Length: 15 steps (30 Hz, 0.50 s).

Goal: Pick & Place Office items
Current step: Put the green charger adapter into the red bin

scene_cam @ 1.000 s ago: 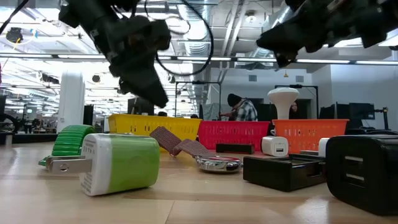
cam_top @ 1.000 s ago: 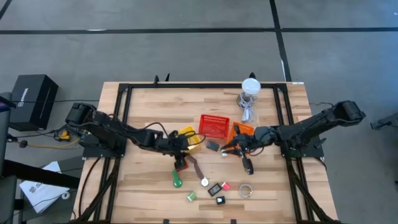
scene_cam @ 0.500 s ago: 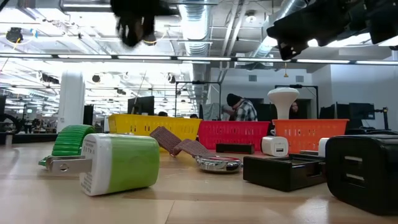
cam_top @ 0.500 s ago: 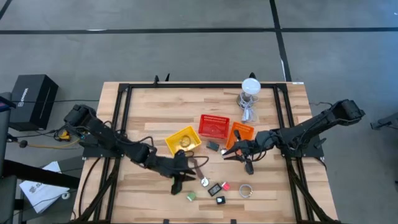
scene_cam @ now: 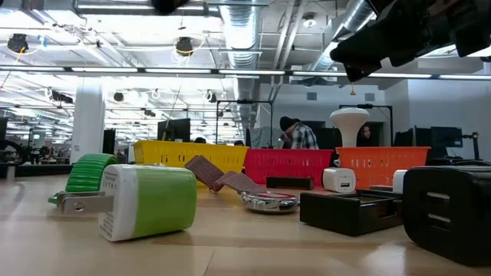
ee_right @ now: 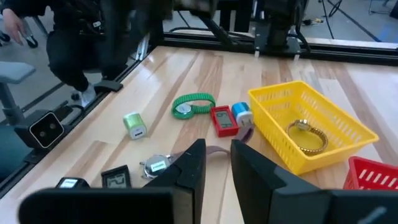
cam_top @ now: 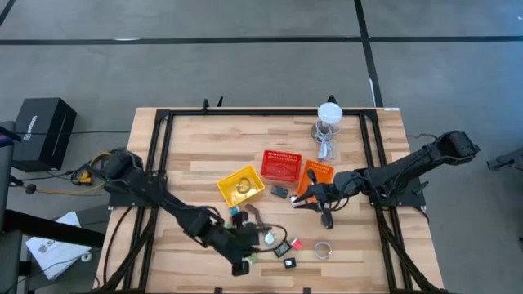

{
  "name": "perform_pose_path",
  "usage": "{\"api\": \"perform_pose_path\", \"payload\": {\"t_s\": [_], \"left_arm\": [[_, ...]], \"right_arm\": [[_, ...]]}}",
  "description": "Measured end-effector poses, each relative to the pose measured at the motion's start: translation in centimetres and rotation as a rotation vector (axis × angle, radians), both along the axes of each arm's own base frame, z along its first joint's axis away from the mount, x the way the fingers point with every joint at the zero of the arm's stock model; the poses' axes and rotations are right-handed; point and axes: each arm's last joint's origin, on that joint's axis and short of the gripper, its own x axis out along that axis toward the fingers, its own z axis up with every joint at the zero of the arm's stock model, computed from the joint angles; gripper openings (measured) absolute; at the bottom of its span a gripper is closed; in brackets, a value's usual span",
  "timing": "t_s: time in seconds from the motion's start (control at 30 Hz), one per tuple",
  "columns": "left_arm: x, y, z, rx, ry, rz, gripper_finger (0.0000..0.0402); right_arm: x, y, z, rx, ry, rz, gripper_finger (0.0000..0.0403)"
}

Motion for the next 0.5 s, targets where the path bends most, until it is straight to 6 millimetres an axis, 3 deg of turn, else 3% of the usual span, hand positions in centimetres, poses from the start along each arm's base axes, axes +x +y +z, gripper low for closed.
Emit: {"api": "perform_pose_path", "payload": {"t_s": [0.23, 0.5], "left_arm": [[0.1, -0.1, -3.2, -0.049, 0.138, -0.03, 0.0067], [-0.5, 1.3, -5.3, -0.146, 0.214, 0.107, 0.0145]], "right_arm": [[-0.1, 0.0, -0.4, -0.012, 0.042, 0.0, 0.0068], [-0.1, -0.1, -0.5, -0.014, 0.049, -0.004, 0.0068]]}}
